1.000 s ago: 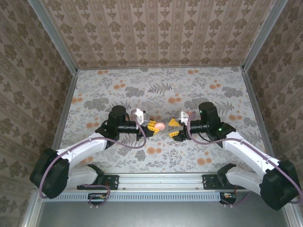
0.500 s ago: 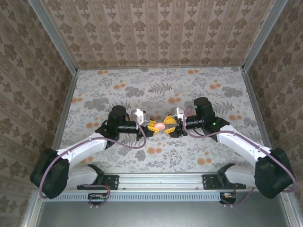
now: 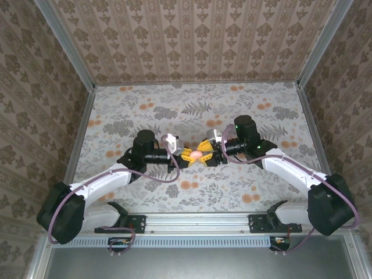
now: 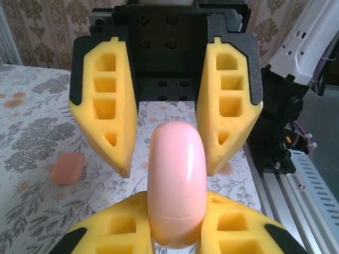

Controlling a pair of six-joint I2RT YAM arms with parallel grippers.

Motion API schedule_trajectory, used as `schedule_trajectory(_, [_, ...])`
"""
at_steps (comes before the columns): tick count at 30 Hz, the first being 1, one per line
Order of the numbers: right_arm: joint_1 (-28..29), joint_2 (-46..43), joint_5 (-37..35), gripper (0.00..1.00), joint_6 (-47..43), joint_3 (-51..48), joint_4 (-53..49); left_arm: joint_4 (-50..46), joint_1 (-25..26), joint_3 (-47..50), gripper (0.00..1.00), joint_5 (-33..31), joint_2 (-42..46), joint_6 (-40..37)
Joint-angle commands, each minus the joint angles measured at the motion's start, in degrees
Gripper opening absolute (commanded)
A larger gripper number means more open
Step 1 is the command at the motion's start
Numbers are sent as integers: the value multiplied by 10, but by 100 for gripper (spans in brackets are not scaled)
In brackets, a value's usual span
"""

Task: Insert the wireless bluetooth earbuds into the charging case

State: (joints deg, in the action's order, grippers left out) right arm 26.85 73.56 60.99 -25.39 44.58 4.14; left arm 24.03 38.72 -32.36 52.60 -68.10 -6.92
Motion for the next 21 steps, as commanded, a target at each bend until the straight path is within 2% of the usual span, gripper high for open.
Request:
schedule_trajectory(1, [4,11,33,43,-10,20,4,17,5,-11,11,14,4,0])
schedule_trajectory(5, [5,16,37,39,-17,26,-6,18,5,-10,11,14,4,0])
schedule_trajectory(12, [6,18,38,23,-40,35,-35,18,5,-11,11,12,3,1])
schedule_trajectory(19, [7,12,31,22,-55,38,-57,16,6,-10,13,9,5,1])
schedule_trajectory(21, [7,9,31,22,-57,39,-61,16,6,-10,16,8,6,1])
